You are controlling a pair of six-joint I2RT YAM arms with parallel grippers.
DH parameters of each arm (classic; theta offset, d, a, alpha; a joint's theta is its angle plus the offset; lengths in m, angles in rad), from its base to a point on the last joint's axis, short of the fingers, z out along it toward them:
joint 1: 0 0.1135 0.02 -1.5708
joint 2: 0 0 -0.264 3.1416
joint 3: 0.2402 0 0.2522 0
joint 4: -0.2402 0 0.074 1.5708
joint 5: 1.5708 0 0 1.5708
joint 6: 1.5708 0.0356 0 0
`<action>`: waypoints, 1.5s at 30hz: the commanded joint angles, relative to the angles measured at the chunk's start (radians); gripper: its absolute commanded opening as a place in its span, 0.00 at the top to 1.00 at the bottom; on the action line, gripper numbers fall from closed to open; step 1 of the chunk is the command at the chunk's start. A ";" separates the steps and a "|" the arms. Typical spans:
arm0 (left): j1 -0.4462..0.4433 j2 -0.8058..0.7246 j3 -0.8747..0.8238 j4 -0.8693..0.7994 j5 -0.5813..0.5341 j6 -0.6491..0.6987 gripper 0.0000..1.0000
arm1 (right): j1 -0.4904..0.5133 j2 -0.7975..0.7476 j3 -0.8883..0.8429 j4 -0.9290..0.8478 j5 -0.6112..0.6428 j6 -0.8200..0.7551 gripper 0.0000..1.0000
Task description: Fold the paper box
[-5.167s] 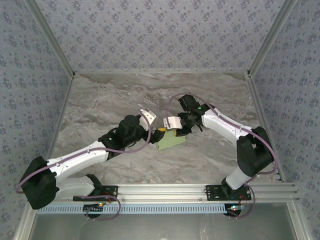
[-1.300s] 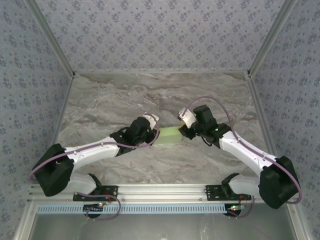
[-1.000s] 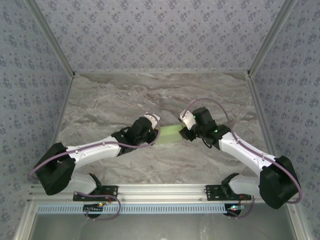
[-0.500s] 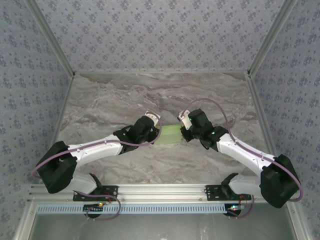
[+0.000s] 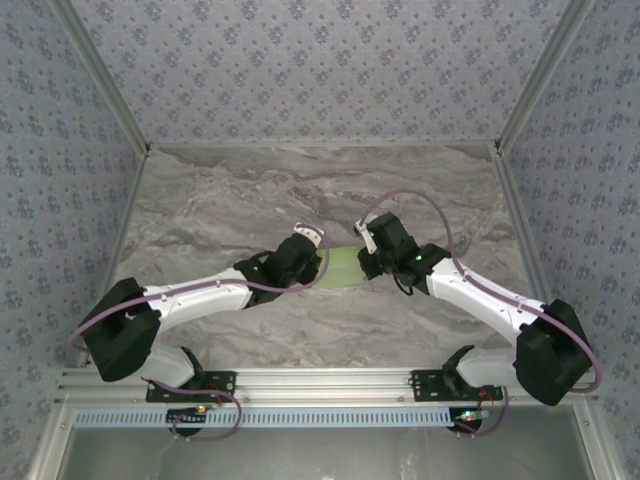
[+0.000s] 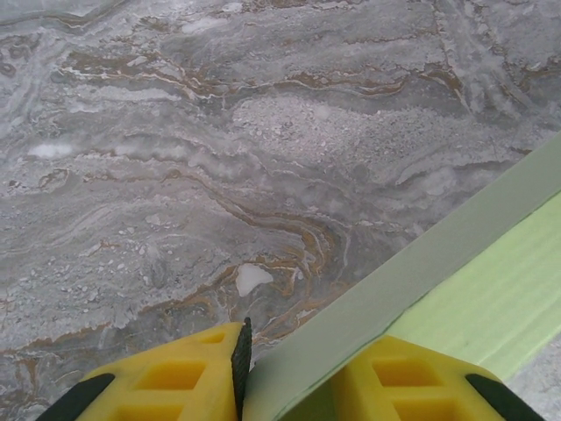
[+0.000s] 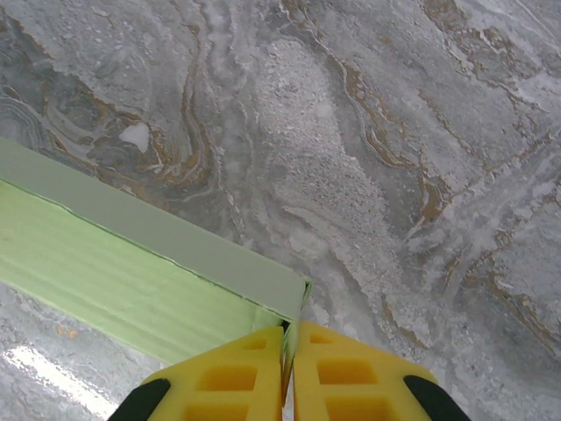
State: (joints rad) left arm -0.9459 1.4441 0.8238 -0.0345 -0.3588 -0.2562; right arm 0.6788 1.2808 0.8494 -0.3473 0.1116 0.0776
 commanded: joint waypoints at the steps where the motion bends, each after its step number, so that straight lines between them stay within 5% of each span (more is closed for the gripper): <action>1: -0.040 0.041 0.034 -0.005 0.011 -0.012 0.70 | 0.045 0.033 0.073 -0.041 -0.058 0.067 0.88; 25: -0.083 0.063 0.035 -0.007 -0.050 -0.006 0.69 | 0.059 0.089 0.236 -0.220 -0.069 0.122 0.89; 45: -0.084 -0.035 0.035 -0.002 0.011 -0.082 0.62 | 0.094 0.121 0.134 -0.133 0.028 0.269 0.88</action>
State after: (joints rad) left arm -1.0027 1.4525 0.8482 -0.0765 -0.4580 -0.3042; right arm 0.7300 1.3914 1.0058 -0.5385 0.1864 0.3080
